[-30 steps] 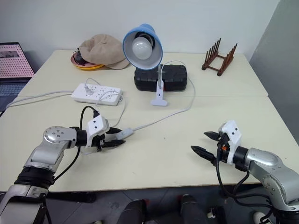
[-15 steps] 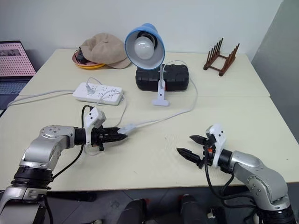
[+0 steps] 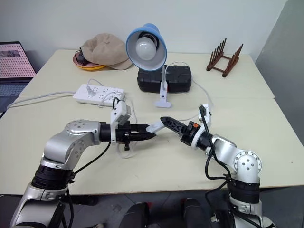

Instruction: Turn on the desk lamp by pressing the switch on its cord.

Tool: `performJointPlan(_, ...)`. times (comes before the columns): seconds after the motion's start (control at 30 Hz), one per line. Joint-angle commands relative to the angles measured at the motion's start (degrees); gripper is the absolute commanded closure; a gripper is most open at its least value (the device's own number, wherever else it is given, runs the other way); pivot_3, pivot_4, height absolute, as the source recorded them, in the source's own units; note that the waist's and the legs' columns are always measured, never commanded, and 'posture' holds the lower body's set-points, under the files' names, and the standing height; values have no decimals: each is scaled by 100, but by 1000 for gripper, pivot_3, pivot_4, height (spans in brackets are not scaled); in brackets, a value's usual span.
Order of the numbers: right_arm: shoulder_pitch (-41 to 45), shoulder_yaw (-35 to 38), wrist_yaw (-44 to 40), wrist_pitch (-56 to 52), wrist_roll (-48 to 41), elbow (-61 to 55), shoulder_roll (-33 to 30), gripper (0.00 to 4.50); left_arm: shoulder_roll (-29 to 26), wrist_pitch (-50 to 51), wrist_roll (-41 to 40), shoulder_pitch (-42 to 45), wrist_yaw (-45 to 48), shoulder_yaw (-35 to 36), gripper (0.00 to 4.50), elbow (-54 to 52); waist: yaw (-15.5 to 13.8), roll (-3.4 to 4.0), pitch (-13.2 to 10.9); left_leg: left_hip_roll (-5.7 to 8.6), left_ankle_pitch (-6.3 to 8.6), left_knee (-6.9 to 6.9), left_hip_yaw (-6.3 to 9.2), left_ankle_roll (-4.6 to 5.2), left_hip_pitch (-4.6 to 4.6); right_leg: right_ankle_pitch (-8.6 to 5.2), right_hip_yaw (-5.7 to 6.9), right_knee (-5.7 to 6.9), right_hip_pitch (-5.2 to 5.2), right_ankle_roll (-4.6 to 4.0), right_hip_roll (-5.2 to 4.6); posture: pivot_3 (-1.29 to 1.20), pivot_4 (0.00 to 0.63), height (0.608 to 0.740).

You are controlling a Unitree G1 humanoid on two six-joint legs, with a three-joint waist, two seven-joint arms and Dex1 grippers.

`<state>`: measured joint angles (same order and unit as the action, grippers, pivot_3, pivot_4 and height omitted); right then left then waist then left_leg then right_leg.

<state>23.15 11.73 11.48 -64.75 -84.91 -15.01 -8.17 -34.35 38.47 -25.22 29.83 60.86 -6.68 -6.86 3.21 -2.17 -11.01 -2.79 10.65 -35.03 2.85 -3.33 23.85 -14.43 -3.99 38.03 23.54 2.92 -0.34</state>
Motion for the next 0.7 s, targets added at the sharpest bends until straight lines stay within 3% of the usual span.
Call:
performJointPlan(0.03,68,-215,334,117,-429,-51,13,0,32,-140,-39,18,-89,60,3362,-276,2,0,0,0,0,0,0,0,0,0,0,1,0,0,1,0,150,740)
performJointPlan(0.57,191,-707,516,398,-610,193,-91,0,108,-299,-67,-165,-247,62,3362,-378,2,1,0,0,0,0,0,0,0,0,-2,-2,1,0,1,0,150,740)
performJointPlan(0.7,165,-722,546,435,-598,199,-136,854,165,-248,-94,-132,-303,71,3362,-403,2,1,0,0,0,0,0,0,1,-1,-1,-2,2,-1,1,0,150,740)
